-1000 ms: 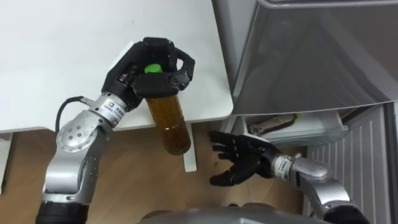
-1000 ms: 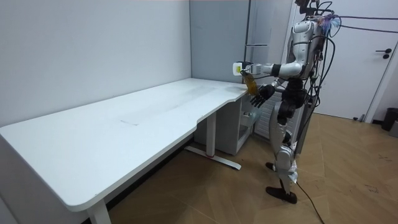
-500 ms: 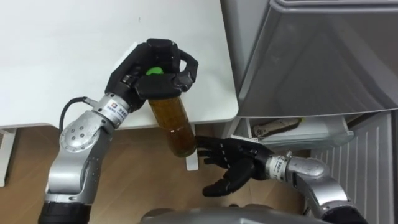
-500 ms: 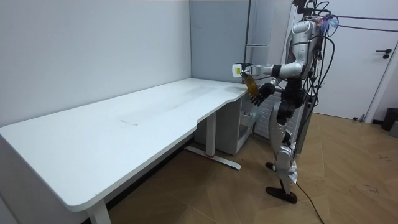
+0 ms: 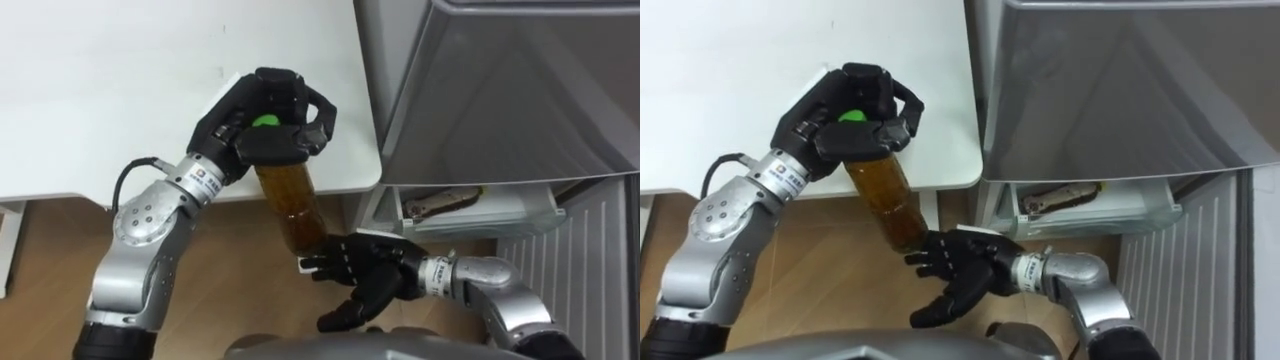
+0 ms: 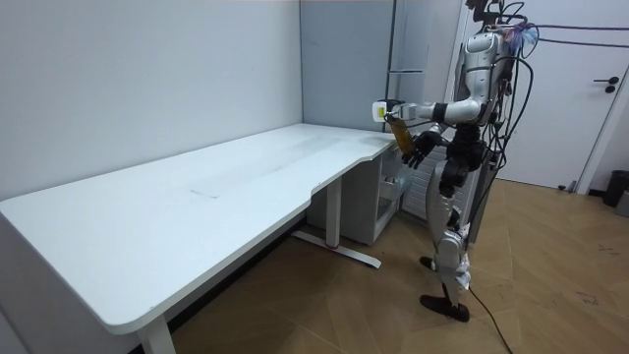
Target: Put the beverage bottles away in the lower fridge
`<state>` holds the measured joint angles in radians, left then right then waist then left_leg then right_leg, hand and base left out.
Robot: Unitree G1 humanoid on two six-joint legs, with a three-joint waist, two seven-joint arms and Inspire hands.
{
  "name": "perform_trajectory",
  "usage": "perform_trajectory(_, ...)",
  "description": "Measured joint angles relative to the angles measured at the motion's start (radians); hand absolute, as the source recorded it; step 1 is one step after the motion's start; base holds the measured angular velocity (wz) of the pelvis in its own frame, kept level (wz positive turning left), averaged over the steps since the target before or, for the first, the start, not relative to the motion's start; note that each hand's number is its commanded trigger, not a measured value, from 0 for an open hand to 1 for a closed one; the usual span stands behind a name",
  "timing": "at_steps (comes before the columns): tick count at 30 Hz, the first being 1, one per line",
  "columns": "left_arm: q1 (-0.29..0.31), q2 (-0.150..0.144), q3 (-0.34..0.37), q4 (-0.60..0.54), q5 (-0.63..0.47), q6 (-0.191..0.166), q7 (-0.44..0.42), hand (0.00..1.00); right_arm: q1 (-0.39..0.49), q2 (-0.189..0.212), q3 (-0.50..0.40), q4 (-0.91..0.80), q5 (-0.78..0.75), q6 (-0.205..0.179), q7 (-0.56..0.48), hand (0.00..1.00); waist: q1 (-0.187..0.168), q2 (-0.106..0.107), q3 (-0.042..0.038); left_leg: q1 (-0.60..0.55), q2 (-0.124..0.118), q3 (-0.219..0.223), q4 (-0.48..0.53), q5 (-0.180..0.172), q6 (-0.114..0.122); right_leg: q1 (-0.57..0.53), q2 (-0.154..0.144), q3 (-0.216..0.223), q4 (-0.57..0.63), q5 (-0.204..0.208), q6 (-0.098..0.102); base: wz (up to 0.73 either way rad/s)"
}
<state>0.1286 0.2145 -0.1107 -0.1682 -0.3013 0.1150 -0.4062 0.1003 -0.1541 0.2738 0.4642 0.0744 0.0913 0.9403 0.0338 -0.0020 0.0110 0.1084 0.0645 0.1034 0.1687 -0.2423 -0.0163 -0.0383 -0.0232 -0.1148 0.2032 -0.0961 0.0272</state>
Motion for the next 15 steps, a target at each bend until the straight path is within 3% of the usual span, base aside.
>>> perform_trajectory(5,0.0,0.012,-0.032,0.019,0.0,-0.015,0.0,1.0,0.0,-0.004,0.022,0.003,0.0,0.021,-0.004,0.0,-0.003,0.0,0.0001,0.001,-0.001,0.0,0.002,0.0,0.0,0.001,-0.001,0.001,0.003,0.0,0.0,0.0)
perform_trajectory(15,-0.012,0.006,-0.076,0.124,-0.002,-0.034,0.001,1.0,0.0,-0.019,0.048,0.024,-0.017,0.076,-0.014,0.0,-0.008,-0.008,0.003,-0.011,-0.004,0.0,0.006,-0.001,0.001,-0.009,-0.003,0.002,0.003,-0.004,0.0,0.0)
